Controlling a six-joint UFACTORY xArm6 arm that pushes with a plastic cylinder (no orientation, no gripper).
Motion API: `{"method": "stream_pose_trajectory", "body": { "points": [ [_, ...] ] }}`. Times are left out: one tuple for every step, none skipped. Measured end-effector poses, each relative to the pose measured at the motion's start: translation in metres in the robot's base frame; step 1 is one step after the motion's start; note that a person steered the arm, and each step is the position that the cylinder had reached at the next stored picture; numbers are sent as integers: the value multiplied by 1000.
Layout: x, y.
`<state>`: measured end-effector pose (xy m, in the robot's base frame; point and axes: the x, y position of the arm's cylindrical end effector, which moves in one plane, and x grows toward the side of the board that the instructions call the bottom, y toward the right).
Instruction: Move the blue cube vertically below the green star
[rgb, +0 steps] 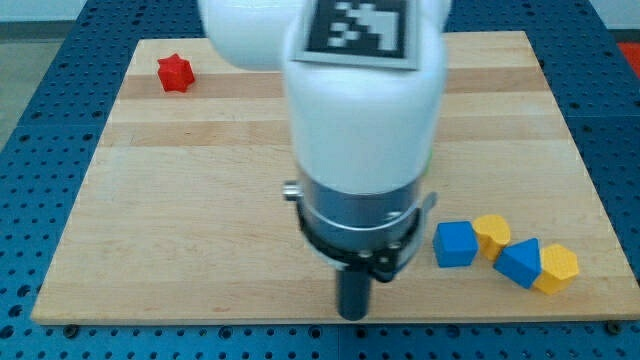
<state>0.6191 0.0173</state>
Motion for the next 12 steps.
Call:
{"method": "stream_pose_trajectory", "body": {
  "points": [
    [0,35],
    [0,36],
    [0,44],
    [0,62],
    [0,63],
    [0,70],
    [0,77],
    [0,78],
    [0,120],
    [0,121],
    [-55,122],
    [-71,122]
  ]
}}
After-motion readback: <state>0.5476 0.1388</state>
